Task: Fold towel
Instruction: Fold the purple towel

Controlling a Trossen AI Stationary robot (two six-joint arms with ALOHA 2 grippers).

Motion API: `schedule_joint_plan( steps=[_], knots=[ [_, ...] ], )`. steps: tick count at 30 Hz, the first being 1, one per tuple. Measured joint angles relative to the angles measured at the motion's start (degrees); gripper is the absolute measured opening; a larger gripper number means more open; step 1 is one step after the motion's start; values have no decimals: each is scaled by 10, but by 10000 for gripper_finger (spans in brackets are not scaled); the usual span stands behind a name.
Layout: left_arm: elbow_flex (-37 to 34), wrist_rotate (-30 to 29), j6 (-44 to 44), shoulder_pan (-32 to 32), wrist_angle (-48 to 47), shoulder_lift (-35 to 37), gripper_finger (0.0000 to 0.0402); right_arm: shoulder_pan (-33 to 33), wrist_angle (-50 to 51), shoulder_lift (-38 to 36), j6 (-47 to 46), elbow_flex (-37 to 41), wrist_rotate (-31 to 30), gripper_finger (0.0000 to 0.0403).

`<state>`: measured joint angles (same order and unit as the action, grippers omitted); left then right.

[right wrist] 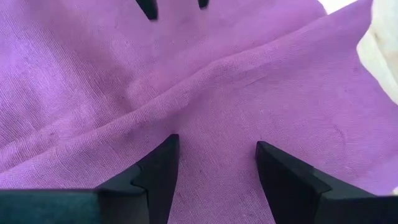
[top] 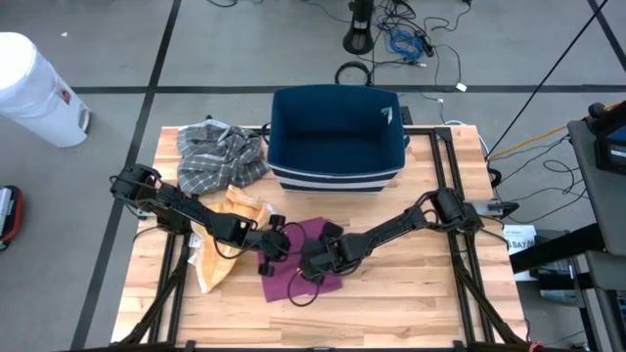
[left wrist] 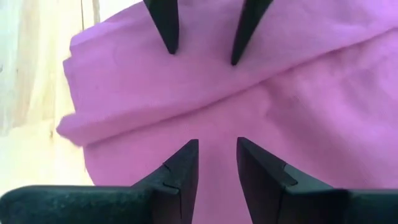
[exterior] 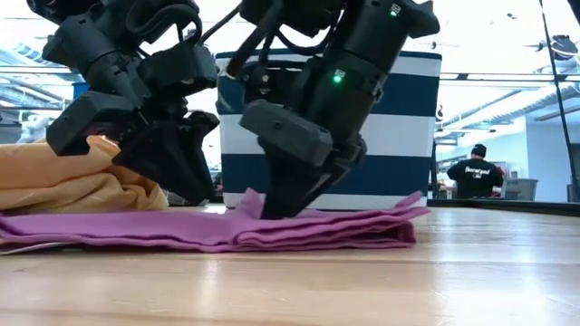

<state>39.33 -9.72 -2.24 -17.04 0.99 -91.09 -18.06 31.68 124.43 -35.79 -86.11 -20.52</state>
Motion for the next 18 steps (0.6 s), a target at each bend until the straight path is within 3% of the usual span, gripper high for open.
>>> schedule_joint_plan(
  steps=[10, 15, 18],
  knots=[
    [0, -3, 0, 0, -1, 0, 115, -28, 173, -22, -110, 1, -3, 201],
    [0, -3, 1, 0, 7, 0, 115, -47, 252, -53, -172, 5, -41, 201],
    [0, -3, 7, 0, 6, 0, 115, -62, 247, -80, -166, 5, -72, 201]
  ],
)
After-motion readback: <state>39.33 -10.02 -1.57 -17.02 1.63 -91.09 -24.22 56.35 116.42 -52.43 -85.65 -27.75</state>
